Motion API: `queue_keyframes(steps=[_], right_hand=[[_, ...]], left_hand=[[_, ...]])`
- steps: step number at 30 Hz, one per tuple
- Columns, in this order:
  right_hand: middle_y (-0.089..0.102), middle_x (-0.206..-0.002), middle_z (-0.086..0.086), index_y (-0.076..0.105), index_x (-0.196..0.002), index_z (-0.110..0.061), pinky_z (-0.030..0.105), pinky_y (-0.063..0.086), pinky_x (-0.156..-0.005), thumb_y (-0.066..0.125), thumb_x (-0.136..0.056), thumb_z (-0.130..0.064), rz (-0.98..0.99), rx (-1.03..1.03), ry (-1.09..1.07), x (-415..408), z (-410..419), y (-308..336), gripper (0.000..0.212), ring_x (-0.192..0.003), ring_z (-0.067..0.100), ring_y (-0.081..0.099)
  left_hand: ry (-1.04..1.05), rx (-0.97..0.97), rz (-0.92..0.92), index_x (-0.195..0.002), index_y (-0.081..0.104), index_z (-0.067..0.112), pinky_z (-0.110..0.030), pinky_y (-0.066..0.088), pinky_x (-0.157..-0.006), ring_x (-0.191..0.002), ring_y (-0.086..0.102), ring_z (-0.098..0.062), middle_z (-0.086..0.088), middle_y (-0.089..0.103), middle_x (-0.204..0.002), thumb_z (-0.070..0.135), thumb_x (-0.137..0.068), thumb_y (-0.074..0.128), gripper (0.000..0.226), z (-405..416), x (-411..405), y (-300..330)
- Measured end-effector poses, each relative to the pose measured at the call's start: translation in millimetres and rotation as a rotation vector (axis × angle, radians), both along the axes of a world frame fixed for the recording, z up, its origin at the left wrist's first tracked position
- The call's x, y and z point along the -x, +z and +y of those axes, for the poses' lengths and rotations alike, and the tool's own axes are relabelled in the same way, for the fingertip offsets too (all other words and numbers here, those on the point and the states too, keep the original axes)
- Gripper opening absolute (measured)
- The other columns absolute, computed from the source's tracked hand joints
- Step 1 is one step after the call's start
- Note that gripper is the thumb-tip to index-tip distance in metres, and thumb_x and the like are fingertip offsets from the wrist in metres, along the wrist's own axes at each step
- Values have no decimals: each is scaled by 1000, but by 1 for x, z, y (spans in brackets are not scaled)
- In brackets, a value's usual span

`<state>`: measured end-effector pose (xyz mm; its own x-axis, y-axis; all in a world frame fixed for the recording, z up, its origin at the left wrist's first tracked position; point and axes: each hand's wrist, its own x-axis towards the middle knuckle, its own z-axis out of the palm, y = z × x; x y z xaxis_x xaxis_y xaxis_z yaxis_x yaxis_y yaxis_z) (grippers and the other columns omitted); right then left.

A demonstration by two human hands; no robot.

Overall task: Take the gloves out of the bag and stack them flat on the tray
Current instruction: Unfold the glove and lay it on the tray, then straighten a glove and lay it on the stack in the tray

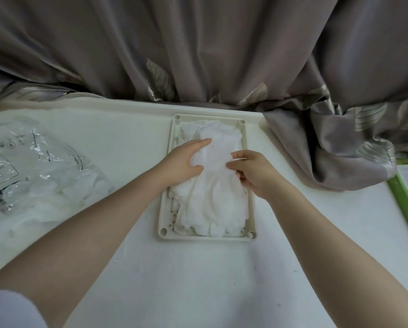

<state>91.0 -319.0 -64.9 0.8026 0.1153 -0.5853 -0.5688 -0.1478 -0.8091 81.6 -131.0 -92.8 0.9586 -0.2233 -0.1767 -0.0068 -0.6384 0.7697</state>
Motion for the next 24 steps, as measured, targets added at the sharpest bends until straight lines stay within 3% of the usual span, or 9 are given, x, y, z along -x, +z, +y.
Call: queue_keyframes(steps=[2,5,7,9,11,14,16,20,24], right_hand=[[53,-78,7,53,-100,-9,22,44,-46,57,-85,5,-49,221,30,1,-5,-4,20,-52,16,50],[53,-105,5,57,-110,-9,30,46,-75,57,-87,-9,-461,647,109,10,-5,-12,23,-84,20,56],[54,-113,7,59,-108,-7,30,43,-82,59,-88,-21,-800,642,214,25,1,-8,24,-96,23,56],[54,-123,13,59,-114,-6,38,43,-92,61,-85,-37,-952,669,493,37,9,-8,43,-109,29,55],[36,-147,17,42,-137,-4,42,27,-112,65,-80,-52,-847,773,804,46,13,-14,78,-135,32,35],[-12,-160,7,-6,-151,-10,41,-4,-120,65,-70,-68,-562,949,993,53,9,-29,122,-147,22,-10],[-26,-156,5,-21,-148,-14,42,-8,-119,67,-67,-70,-465,1004,980,55,6,-38,132,-145,22,-21],[-35,-152,8,-30,-144,-17,44,-14,-117,68,-62,-72,-401,1103,980,59,11,-43,139,-141,27,-30],[-34,-153,6,-23,-148,-21,49,-16,-114,64,-62,-77,-272,1070,1041,56,13,-21,134,-140,26,-31]], left_hand=[[-46,-91,0,-147,28,27,-7,16,-99,-141,23,-13,1,22,-154,8,-87,59,70,-1,-1,1],[37,-292,-104,-147,27,27,-25,21,-108,-140,21,-21,-1,14,-156,26,-87,58,68,-6,5,6],[101,-417,-334,-142,38,21,-39,22,-108,-135,22,-25,-4,17,-156,38,-83,50,63,-7,14,11],[-50,-466,-548,-132,51,14,-44,23,-106,-132,25,-28,-9,28,-152,33,-79,42,57,-6,17,10],[-270,-597,-660,-130,53,10,-42,18,-109,-136,27,-28,-10,34,-151,25,-84,38,51,-6,14,2],[-346,-779,-371,-151,11,18,-35,-6,-116,-147,-2,-19,1,-2,-160,38,-100,29,58,-11,2,-8],[-306,-847,-210,-151,-4,22,-36,-9,-117,-146,-12,-17,4,-13,-159,49,-99,23,64,-15,-11,-10],[-243,-780,-14,-151,-4,23,-37,-5,-118,-146,-12,-19,4,-15,-158,53,-97,25,68,-21,-28,-11],[-217,-554,-173,-150,19,24,-33,3,-116,-146,2,-18,5,6,-159,41,-99,36,56,-5,-12,11]])
